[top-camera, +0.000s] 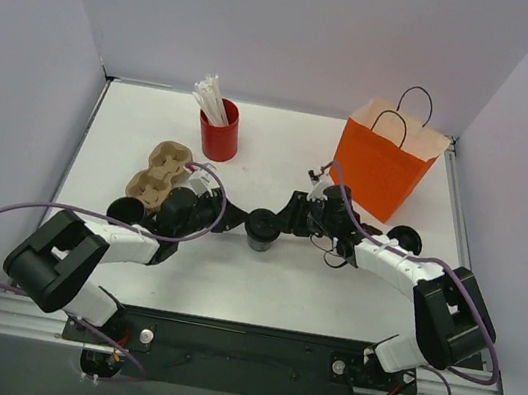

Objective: Pack the takeout coffee

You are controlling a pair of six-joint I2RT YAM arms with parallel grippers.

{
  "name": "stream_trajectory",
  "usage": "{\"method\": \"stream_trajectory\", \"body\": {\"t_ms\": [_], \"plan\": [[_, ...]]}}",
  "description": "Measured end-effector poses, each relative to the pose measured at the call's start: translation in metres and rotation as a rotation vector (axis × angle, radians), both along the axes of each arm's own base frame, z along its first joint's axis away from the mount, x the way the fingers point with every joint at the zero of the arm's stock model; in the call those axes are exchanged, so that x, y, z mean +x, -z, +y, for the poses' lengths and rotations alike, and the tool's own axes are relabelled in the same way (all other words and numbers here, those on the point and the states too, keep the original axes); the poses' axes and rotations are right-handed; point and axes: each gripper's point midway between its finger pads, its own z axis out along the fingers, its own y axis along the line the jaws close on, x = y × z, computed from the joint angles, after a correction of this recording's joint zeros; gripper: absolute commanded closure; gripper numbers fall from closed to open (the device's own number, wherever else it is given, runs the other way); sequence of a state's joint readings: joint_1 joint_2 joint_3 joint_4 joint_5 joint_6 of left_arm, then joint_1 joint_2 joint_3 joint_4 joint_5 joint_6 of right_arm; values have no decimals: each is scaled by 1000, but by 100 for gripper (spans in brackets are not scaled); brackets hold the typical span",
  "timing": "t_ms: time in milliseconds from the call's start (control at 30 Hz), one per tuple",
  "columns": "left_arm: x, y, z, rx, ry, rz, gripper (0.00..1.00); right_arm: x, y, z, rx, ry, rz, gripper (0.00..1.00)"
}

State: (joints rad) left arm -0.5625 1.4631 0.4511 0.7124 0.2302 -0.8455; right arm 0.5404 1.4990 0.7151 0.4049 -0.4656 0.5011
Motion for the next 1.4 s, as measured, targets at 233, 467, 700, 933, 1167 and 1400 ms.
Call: {"method": "stream_trajectory", "body": {"t_ms": [233,467,700,933,1167,1400], "plan": [[-6,8,0,-62,-90,-15,77,0,1,2,40,4,-18,88],[-6,8,-1,-113,-133,-33,76,3,1,2,69,20,-32,88],[0,0,-2,-19,-122,-8,63,6,-1,1,45,13,-38,88],[2,-3,8,167,-27,75,59,7,-6,4,-17,-60,-48,88],[-4,-7,13,183,119,90,56,8,-8,10,-81,-185,-54,87],[-6,-7,15,177,214,69,55,5,-10,17,-136,-357,-62,87]]}}
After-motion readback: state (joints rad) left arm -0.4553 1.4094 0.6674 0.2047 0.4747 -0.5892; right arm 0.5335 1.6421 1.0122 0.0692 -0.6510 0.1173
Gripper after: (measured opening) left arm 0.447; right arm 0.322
